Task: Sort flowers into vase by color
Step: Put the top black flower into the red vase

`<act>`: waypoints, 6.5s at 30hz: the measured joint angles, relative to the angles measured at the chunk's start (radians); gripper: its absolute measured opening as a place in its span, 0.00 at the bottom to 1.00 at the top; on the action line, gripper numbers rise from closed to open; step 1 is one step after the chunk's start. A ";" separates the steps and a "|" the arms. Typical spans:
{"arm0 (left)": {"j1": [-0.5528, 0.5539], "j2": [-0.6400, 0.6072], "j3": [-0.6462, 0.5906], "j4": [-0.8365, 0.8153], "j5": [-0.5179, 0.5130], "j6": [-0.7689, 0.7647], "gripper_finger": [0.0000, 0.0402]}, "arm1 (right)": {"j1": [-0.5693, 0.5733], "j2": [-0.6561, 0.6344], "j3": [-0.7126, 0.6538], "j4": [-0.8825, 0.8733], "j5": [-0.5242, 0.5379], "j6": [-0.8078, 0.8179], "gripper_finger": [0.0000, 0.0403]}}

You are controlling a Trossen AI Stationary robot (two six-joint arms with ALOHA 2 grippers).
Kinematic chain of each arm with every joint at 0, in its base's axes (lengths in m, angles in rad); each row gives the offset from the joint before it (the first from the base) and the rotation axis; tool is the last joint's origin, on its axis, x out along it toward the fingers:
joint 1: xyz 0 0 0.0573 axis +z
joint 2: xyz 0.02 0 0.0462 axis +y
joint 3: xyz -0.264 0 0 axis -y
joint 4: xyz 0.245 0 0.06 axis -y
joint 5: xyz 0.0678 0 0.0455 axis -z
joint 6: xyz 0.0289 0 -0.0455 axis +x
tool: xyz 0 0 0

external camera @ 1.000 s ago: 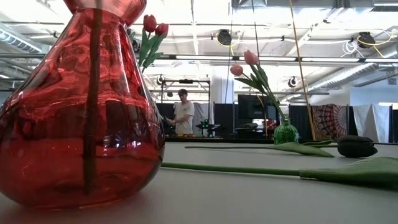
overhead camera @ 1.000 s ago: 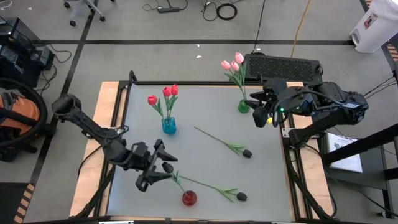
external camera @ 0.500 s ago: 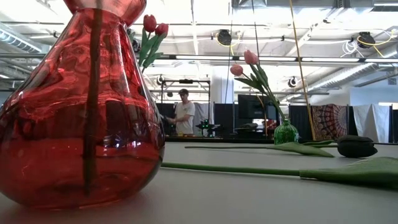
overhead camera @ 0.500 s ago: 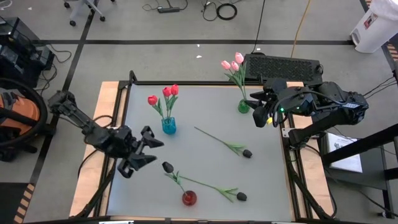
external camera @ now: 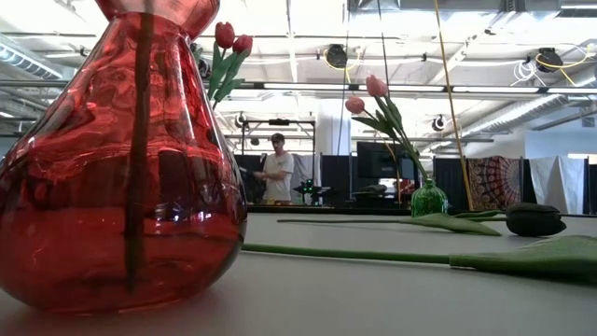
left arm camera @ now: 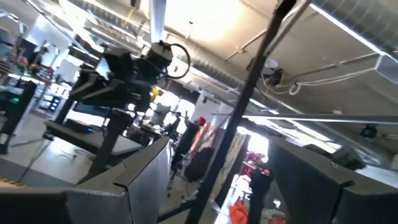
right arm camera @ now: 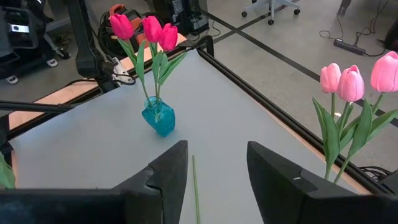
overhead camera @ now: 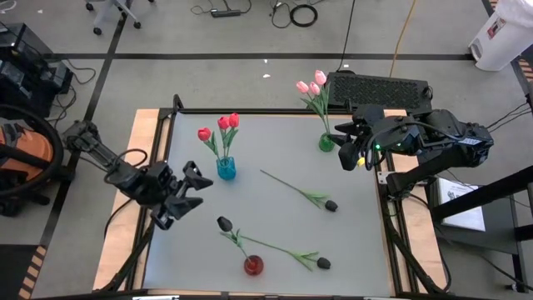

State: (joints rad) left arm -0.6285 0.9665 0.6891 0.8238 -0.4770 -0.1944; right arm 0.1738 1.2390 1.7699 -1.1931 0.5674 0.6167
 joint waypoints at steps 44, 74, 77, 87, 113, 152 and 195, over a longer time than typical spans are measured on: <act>0.177 -0.003 0.233 -0.013 -0.123 0.284 0.67 | -0.004 0.070 0.000 0.259 -0.135 -0.059 0.39; 0.183 0.000 0.404 -0.609 -0.157 0.173 0.67 | -0.024 0.413 0.000 -0.210 -0.317 -0.270 0.39; 0.183 0.000 0.404 -0.607 -0.158 0.173 0.67 | -0.039 0.430 -0.034 -0.182 -0.356 -0.296 0.39; 0.183 0.000 0.404 -0.606 -0.160 0.173 0.67 | -0.101 0.321 -0.393 0.046 -0.486 -0.297 0.39; 0.183 0.002 0.404 -0.609 -0.187 0.173 0.67 | -0.104 0.073 -1.106 0.673 -0.647 -0.072 0.39; 0.183 0.002 0.404 -0.610 -0.187 0.172 0.67 | -0.061 0.222 -1.191 0.889 -0.610 0.167 0.33; 0.183 0.002 0.403 -0.631 -0.220 0.182 0.67 | -0.060 -0.157 -1.196 0.881 -0.992 0.475 0.00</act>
State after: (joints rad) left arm -0.4454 0.9684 1.0924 0.1930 -0.6969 -0.0121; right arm 0.1135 1.0824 0.5743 -0.3120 -0.4248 1.0915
